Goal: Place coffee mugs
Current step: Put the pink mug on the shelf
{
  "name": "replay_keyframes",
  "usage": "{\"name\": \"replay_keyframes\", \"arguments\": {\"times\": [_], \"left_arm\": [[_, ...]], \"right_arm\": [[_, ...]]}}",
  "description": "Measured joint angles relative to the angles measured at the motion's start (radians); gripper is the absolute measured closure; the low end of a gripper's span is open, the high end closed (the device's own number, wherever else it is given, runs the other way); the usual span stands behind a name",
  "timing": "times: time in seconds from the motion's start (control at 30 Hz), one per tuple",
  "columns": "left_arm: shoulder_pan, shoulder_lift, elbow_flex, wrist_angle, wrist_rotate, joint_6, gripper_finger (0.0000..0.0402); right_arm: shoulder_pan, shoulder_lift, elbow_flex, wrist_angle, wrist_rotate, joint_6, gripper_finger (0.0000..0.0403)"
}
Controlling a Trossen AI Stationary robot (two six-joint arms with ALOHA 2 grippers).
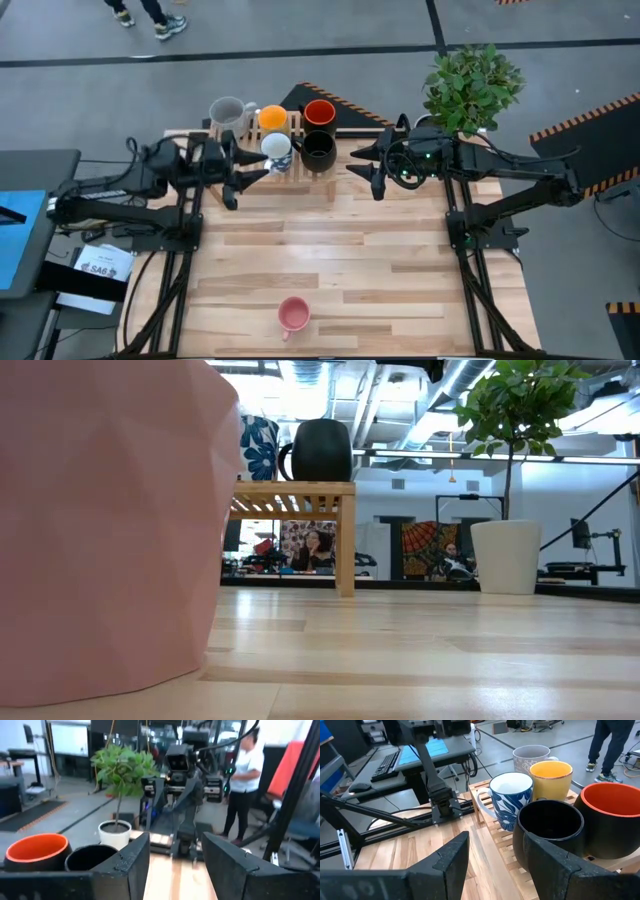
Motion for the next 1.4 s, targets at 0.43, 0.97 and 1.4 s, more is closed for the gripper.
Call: {"name": "replay_keyframes", "arguments": {"times": [0.43, 0.97, 1.4], "left_arm": [[-0.003, -0.048, -0.096, 0.134, -0.012, -0.001, 0.0237], [-0.046, 0.024, -0.031, -0.038, 0.084, -0.273, 0.0237], [-0.514, 0.459, 0.342, -0.836, 0.116, -0.175, 0.0237]], "right_arm": [[0.000, 0.000, 0.000, 0.000, 0.000, 0.001, 0.0188], [0.000, 0.000, 0.000, -0.001, 0.000, 0.001, 0.0188], [-0.003, 0.000, 0.000, -0.001, 0.019, -0.062, 0.0188]]}}
